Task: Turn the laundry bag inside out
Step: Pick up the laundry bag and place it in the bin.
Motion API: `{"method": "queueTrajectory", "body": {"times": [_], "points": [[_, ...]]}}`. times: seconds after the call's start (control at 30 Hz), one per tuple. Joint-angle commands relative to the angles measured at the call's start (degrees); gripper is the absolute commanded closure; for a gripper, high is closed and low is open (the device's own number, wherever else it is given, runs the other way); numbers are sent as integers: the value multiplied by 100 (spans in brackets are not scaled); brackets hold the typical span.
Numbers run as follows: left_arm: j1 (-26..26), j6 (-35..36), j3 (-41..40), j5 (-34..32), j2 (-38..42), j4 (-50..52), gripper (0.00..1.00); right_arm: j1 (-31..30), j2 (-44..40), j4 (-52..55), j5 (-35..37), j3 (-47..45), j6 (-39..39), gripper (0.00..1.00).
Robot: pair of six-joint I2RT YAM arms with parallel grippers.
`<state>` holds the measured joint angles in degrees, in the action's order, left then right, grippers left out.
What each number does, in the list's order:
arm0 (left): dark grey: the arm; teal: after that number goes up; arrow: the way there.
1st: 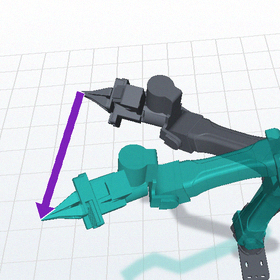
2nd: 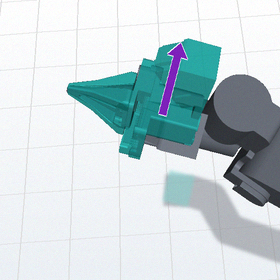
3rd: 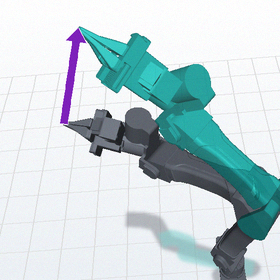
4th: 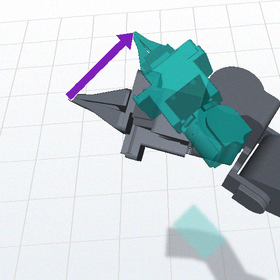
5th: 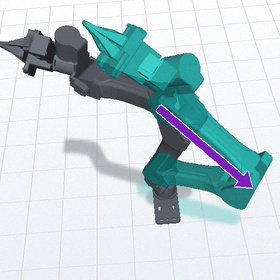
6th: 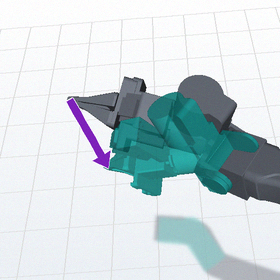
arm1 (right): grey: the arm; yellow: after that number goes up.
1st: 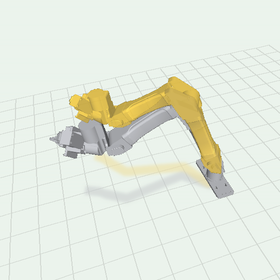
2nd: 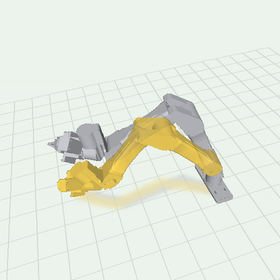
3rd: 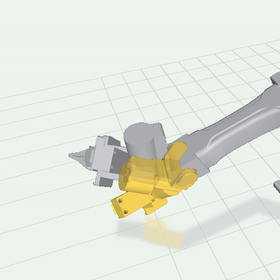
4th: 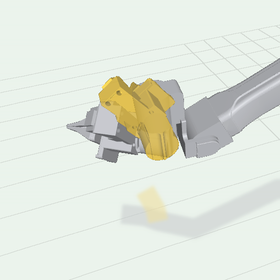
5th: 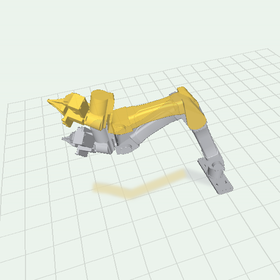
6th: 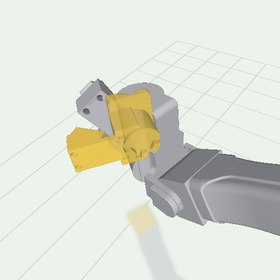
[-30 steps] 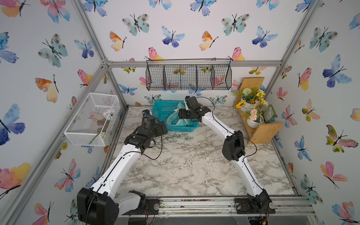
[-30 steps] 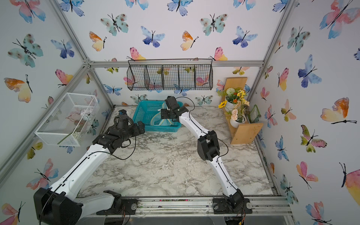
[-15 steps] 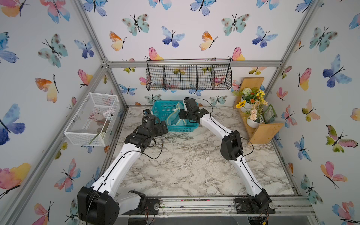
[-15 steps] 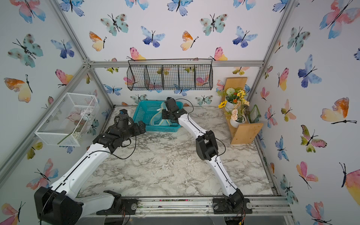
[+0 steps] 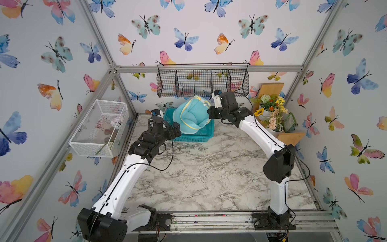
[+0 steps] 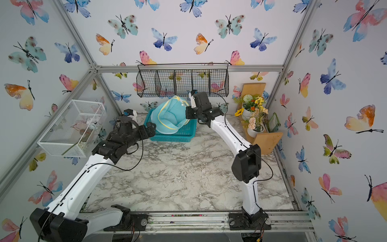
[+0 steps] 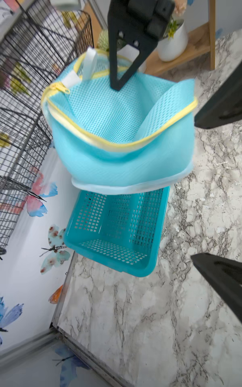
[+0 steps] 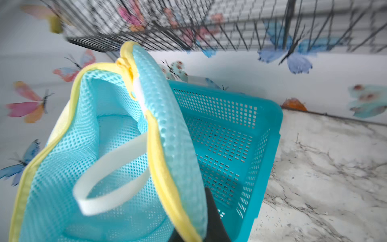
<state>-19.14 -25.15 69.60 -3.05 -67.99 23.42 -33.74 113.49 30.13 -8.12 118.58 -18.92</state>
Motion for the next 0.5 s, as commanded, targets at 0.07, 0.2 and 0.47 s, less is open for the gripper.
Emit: {"method": "queueTrajectory", "body": {"times": [0.07,0.2,0.47], "points": [[15,-304,330,1238,-110,-400,1,-52,-645,910,-142,-457,467,98],[16,-954,358,2010,-138,-864,1,-54,-873,1281,327,-758,453,98],[17,-1655,460,2765,-82,-835,1,-54,-751,1854,1127,-473,324,97]]}}
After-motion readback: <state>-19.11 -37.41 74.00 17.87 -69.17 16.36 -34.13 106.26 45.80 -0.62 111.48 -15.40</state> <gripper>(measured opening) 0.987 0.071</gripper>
